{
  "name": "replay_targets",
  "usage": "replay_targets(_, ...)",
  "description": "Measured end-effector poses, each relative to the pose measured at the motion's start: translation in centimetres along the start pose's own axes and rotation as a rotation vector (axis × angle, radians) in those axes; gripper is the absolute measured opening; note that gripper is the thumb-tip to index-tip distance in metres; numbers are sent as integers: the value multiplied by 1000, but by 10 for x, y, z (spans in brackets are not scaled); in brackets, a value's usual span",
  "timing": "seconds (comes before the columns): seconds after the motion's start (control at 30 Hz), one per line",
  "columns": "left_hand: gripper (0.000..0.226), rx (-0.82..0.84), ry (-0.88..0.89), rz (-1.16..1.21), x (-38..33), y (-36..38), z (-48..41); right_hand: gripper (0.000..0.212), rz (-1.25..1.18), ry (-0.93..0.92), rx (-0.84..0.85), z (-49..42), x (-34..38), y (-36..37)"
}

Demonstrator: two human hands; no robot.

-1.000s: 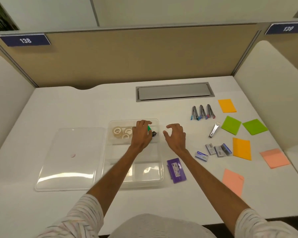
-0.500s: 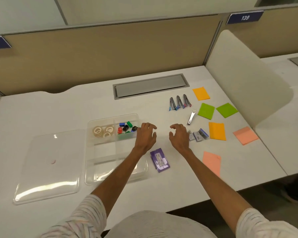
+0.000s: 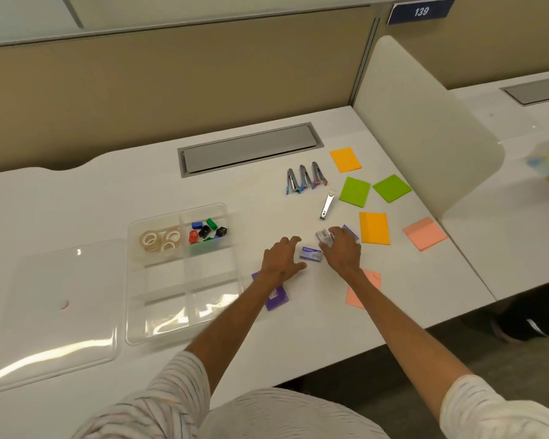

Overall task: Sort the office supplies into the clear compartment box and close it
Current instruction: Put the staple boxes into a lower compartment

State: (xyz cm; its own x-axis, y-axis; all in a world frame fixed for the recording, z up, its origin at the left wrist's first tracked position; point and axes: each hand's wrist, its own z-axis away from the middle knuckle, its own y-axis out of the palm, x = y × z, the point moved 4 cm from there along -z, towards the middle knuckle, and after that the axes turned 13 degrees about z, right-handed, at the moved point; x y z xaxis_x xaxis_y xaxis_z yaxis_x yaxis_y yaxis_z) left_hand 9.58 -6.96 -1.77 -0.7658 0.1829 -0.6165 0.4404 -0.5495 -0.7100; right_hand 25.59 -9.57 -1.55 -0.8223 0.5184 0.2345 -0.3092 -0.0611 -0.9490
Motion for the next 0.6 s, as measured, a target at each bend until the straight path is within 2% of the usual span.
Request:
replay_targets(0.13,78,-28,-105,-16,-10,20,-8,51,48,-32,24,-7,-5,4)
replay_targets(0.4,71,-140,-154,-20,-25,46,-19,46,107,-112,0,-19,-10,7)
replay_targets(0.6,52,-203,-127,-7,-26,45,-24,47,211,-176,-1,-25,-13,12)
